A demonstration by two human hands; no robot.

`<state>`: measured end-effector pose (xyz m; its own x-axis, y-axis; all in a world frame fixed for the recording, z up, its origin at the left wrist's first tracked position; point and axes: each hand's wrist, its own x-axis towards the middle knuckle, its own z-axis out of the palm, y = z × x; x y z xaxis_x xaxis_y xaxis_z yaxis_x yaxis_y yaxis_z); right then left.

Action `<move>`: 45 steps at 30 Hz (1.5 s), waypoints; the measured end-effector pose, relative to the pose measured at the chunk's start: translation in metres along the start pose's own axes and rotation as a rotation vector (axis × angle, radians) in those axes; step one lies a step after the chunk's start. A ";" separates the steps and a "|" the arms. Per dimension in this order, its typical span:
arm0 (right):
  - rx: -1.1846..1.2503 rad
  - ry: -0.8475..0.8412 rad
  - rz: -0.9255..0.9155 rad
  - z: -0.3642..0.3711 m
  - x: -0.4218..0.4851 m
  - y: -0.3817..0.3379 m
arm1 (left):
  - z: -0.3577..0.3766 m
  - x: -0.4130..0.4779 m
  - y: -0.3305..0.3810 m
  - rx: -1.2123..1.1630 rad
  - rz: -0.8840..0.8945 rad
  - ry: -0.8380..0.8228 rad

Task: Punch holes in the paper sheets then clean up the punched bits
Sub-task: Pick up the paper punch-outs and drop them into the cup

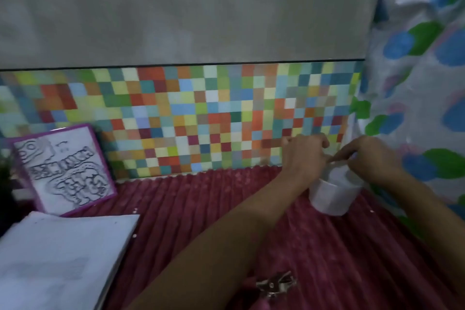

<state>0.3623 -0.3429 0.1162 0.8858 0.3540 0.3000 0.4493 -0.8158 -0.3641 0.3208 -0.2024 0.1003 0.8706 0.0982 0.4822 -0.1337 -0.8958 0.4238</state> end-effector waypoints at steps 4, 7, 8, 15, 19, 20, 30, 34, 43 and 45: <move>-0.027 0.303 -0.206 0.013 0.003 -0.050 | -0.049 -0.027 -0.033 -0.150 -0.077 0.100; 0.184 0.265 -0.326 0.046 0.000 -0.122 | -0.098 -0.066 -0.094 -0.024 -0.157 0.086; 0.266 0.194 -0.361 0.060 -0.003 -0.147 | -0.114 -0.082 -0.118 0.062 -0.188 0.076; 0.577 -0.385 -0.490 0.179 -0.036 -0.292 | -0.204 -0.184 -0.257 0.466 -0.628 -0.005; 0.545 -0.443 -0.451 0.223 -0.041 -0.320 | -0.211 -0.215 -0.297 0.436 -0.727 -0.001; 0.533 -0.450 -0.456 0.229 -0.042 -0.322 | -0.210 -0.220 -0.304 0.421 -0.735 0.006; 0.453 -0.385 -0.585 0.251 -0.044 -0.324 | -0.201 -0.238 -0.325 0.407 -0.675 0.106; 0.362 -0.315 -0.605 0.256 -0.049 -0.324 | -0.196 -0.241 -0.323 0.414 -0.644 0.153; 0.639 -0.218 -0.254 0.233 -0.005 -0.293 | -0.209 -0.242 -0.324 0.416 -0.572 0.231; 0.606 -0.273 -0.258 0.237 -0.006 -0.287 | -0.213 -0.239 -0.328 0.422 -0.618 0.240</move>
<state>0.2554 -0.0023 0.0095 0.7044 0.6680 0.2399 0.5634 -0.3208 -0.7613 0.0554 0.1603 0.0089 0.5959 0.6804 0.4266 0.5745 -0.7323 0.3656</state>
